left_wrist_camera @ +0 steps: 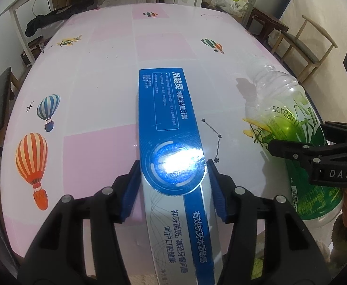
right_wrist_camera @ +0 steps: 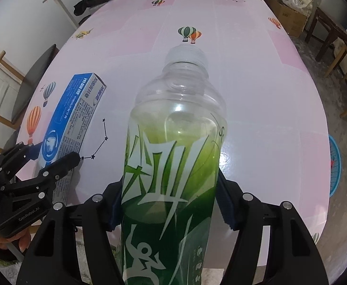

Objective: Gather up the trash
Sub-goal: 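Lift the blue box up with the left tool while the right tool holds the bottle, then carry the bottle and blue box over the blue wastebasket with both tools, then open both tools to drop the box and bottle into the wastebasket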

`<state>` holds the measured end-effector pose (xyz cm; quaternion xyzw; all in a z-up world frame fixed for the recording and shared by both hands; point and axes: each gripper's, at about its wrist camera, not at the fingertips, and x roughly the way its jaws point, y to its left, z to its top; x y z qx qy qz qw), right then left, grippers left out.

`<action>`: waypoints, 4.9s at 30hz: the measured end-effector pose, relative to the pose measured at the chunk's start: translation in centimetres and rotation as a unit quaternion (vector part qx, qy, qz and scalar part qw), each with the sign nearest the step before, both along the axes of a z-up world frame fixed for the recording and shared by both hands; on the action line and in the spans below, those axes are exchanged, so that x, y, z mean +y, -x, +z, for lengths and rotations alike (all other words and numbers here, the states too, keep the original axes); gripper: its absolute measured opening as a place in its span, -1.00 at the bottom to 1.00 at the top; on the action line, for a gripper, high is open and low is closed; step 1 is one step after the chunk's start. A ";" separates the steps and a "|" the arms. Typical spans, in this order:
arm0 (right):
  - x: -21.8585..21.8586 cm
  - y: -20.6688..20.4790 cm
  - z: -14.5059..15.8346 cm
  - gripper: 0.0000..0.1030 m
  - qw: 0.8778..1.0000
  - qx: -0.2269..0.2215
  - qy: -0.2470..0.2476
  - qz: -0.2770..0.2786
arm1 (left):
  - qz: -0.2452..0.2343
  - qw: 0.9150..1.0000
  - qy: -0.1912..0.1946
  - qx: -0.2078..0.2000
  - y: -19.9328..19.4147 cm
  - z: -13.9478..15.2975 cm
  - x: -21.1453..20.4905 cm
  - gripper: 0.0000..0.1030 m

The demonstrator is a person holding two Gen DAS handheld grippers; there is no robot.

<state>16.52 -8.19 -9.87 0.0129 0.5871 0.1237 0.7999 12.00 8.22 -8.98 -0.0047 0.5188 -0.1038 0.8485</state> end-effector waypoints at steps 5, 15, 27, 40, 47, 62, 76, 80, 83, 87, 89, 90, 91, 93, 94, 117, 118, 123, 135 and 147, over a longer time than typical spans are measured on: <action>0.0 0.1 0.0 0.21 1.000 -0.005 -0.001 -0.003 | 0.000 1.000 -0.010 -0.006 0.1 -0.1 -0.4 0.00; -1.5 0.6 0.5 0.18 0.999 0.001 -0.047 -0.020 | 0.007 1.000 0.009 -0.006 0.0 0.2 0.3 -0.07; -3.0 0.8 2.0 0.18 0.996 -0.008 -0.080 -0.042 | 0.012 0.999 0.040 -0.018 -0.1 1.5 1.3 -0.08; -7.6 1.7 4.9 0.18 0.987 -0.042 -0.123 -0.091 | -0.022 0.996 0.068 -0.049 -0.7 5.0 -0.1 -0.09; -11.9 2.9 7.1 0.18 0.977 -0.078 -0.145 -0.135 | -0.063 0.992 0.089 -0.066 -2.1 8.0 -3.1 -0.09; -22.0 5.7 8.4 0.18 0.948 -0.129 -0.170 -0.235 | -0.149 0.981 0.089 -0.090 -5.7 12.6 -13.5 -0.09; -34.9 16.1 5.0 0.18 0.878 -0.138 -0.153 -0.433 | -0.253 0.958 0.134 -0.019 -7.9 11.8 -25.3 -0.09; -38.0 19.1 2.0 0.18 0.848 -0.121 -0.165 -0.489 | -0.283 0.950 0.132 0.018 -8.3 10.4 -30.1 -0.09; -39.7 20.3 -0.4 0.18 0.829 -0.105 -0.192 -0.514 | -0.302 0.943 0.126 0.055 -8.5 8.7 -34.5 -0.09; -40.9 20.3 -2.7 0.18 0.820 -0.086 -0.205 -0.528 | -0.311 0.940 0.107 0.089 -9.3 6.4 -39.5 -0.09; -41.5 20.3 -3.5 0.18 0.817 -0.081 -0.211 -0.531 | -0.316 0.938 0.098 0.107 -9.8 5.1 -42.3 -0.09; -41.7 20.5 -4.0 0.18 0.815 -0.077 -0.214 -0.533 | -0.316 0.937 0.095 0.112 -9.9 4.7 -43.2 -0.09; -41.9 20.7 -4.4 0.18 0.813 -0.074 -0.216 -0.535 | -0.317 0.937 0.093 0.116 -10.3 4.3 -44.4 -0.09; -42.3 21.0 -5.2 0.18 0.810 -0.068 -0.219 -0.540 | -0.315 0.936 0.095 0.125 -11.0 3.4 -47.3 -0.07; -42.6 21.0 -5.5 0.18 0.809 -0.066 -0.220 -0.541 | -0.311 0.937 0.099 0.125 -11.5 3.0 -48.6 0.02; -43.6 14.9 -10.5 0.19 0.832 -0.004 -0.213 -0.512 | -0.305 0.948 0.080 0.030 -10.5 7.0 -37.1 0.50; -44.0 13.9 -11.0 0.19 0.836 0.001 -0.209 -0.507 | -0.299 0.951 0.078 0.023 -10.5 7.4 -35.9 0.51; -47.9 5.8 -15.0 0.21 0.856 0.025 -0.185 -0.482 | -0.257 0.964 0.062 -0.006 -9.3 8.8 -28.6 0.54; -49.4 3.7 -18.1 0.45 0.859 0.015 -0.090 -0.504 | -0.183 0.981 0.046 -0.051 -4.6 8.9 -19.1 0.62; -43.3 14.7 -7.6 0.45 0.861 -0.084 -0.056 -0.498 | -0.225 0.966 0.102 -0.072 -0.4 9.5 -19.3 0.64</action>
